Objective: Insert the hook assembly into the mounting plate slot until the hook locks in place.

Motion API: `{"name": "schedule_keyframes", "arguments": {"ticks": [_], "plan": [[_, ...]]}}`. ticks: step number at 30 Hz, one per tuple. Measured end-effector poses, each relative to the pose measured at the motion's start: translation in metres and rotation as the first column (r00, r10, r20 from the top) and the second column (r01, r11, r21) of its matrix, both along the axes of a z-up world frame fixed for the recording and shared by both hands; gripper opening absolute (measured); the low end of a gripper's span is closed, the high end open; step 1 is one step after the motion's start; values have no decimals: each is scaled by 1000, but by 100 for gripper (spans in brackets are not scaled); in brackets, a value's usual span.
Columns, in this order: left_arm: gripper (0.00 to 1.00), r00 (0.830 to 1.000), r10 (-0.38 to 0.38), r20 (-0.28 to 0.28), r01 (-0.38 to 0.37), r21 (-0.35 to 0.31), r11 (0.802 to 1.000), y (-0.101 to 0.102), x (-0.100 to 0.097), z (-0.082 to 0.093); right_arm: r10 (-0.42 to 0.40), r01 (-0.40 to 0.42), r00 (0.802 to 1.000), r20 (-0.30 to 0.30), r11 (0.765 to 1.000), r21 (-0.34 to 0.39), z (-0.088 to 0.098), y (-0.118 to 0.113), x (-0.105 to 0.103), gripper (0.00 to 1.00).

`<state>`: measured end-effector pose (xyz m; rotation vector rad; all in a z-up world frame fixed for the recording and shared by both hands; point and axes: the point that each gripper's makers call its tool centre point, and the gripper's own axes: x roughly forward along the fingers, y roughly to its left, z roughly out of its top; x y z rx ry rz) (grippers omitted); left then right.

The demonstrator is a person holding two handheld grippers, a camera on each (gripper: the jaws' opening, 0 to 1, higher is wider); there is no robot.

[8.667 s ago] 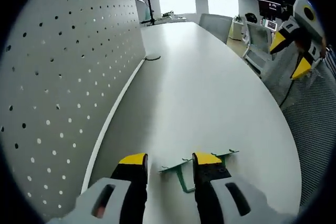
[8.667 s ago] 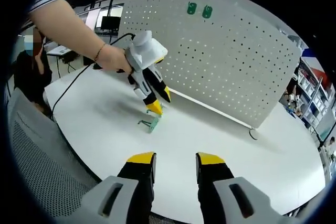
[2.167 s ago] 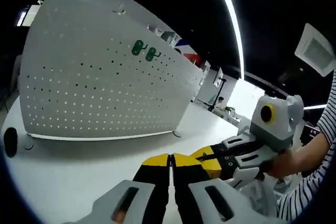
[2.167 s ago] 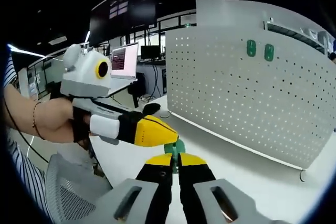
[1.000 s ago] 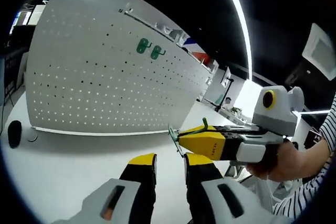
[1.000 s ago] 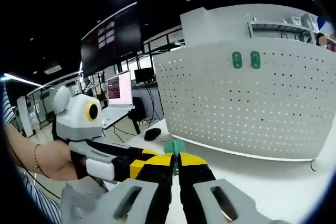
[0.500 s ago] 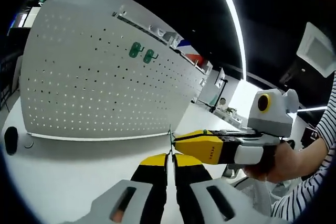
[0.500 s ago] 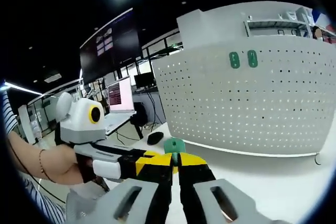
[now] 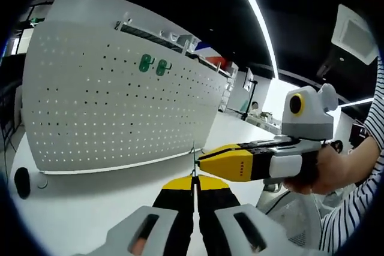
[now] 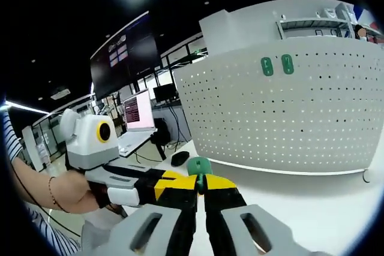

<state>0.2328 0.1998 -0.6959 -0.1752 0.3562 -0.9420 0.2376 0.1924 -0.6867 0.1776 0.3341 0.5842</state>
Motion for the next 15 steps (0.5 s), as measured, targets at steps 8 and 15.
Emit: {"name": "schedule_keyframes", "arguments": {"ticks": [8, 15], "plan": [[1, 1000, 6, 1, -6, 6, 1000, 5, -2, -2, 19, -20, 1000, -3, 1000, -14, 0, 4, 2, 0], [1, 999, 18, 32, -18, 14, 1000, 9, 0, 1, 28, -27, 999, 19, 999, -33, 5, 7, 5, 0]]}}
